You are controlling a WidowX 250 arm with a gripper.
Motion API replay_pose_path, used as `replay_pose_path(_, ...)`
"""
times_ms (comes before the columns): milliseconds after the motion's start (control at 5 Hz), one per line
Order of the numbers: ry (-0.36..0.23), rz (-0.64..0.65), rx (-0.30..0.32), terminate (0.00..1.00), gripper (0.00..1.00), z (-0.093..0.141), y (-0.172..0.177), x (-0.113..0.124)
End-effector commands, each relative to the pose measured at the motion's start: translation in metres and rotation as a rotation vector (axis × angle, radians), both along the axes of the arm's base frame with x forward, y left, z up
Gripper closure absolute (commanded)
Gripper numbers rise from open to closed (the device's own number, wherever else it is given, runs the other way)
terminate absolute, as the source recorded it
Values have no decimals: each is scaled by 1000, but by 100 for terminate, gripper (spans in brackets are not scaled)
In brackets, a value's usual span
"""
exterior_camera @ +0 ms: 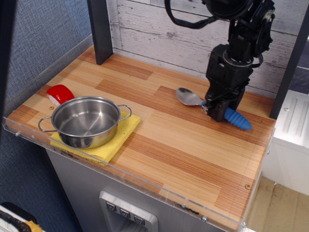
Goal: Move the blue spoon to the bottom right of the table.
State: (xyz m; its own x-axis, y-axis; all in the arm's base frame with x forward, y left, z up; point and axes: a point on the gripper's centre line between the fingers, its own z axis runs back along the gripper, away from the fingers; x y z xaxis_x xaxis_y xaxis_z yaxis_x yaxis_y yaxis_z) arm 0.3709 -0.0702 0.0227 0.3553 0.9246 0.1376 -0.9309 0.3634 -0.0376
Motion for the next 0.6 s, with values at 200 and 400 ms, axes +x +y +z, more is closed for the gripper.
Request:
replay_pose_path(200, 1, -484, 37, 0, 100, 23, -5, -27)
replay_pose_path(400, 24, -521, 47, 0, 100, 18, -13, -48)
